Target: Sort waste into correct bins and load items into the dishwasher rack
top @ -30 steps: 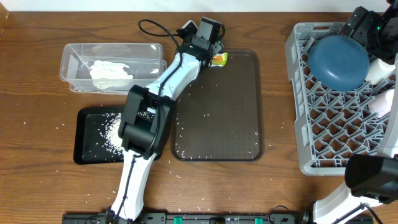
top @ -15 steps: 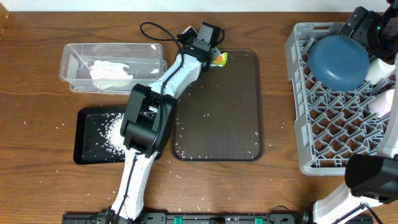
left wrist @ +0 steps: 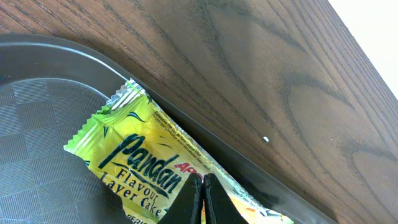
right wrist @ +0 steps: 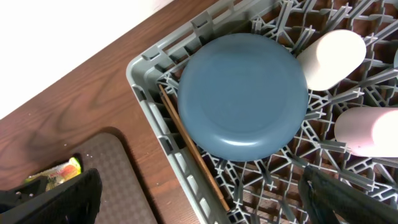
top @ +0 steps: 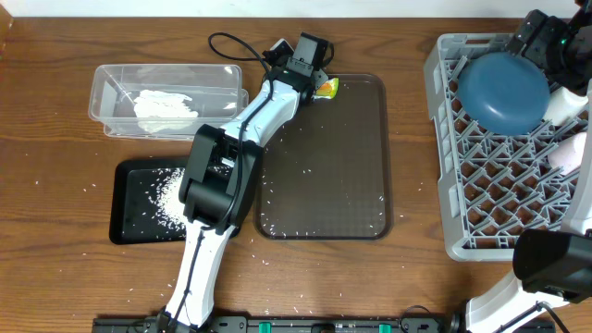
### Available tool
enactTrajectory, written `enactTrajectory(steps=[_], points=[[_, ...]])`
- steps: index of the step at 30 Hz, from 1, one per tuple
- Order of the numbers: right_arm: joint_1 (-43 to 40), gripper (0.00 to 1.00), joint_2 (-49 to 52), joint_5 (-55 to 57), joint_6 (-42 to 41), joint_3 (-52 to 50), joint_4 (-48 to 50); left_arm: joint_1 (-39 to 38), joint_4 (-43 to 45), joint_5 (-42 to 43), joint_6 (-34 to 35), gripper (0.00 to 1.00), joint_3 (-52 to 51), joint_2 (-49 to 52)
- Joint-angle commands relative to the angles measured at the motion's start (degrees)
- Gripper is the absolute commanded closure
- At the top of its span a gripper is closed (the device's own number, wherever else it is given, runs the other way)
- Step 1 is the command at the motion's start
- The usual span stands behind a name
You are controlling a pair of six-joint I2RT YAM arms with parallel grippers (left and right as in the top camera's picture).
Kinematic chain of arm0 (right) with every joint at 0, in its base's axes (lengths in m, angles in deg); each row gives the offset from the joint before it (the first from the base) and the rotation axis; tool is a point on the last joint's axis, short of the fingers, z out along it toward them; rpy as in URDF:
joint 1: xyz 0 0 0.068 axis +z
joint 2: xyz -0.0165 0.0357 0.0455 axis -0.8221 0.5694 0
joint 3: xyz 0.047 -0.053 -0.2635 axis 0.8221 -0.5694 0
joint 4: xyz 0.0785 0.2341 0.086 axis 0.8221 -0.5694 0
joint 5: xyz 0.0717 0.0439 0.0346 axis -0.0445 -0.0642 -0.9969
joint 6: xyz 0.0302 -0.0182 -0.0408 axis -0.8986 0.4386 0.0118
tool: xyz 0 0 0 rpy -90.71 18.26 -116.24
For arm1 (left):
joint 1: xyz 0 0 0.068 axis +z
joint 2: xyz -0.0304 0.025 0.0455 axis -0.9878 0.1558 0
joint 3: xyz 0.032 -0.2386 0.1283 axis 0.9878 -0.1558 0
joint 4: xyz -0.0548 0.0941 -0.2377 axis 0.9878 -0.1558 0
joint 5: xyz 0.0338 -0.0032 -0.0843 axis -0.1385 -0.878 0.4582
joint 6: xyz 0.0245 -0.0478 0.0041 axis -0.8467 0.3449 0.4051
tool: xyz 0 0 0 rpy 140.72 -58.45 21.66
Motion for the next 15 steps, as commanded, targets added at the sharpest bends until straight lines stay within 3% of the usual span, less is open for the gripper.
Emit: enactTrajectory(steps=[1, 15], points=[[-0.1, 0.01, -0.2, 0.2, -0.7, 0.2, -0.2, 0.1, -0.2, -1.0, -0.6, 0.94, -0.1, 1.8], [-0.1, 0.01, -0.2, 0.2, -0.7, 0.2, -0.2, 0.1, -5.1, -0.1, -1.0, 0.94, -0.1, 3.5]])
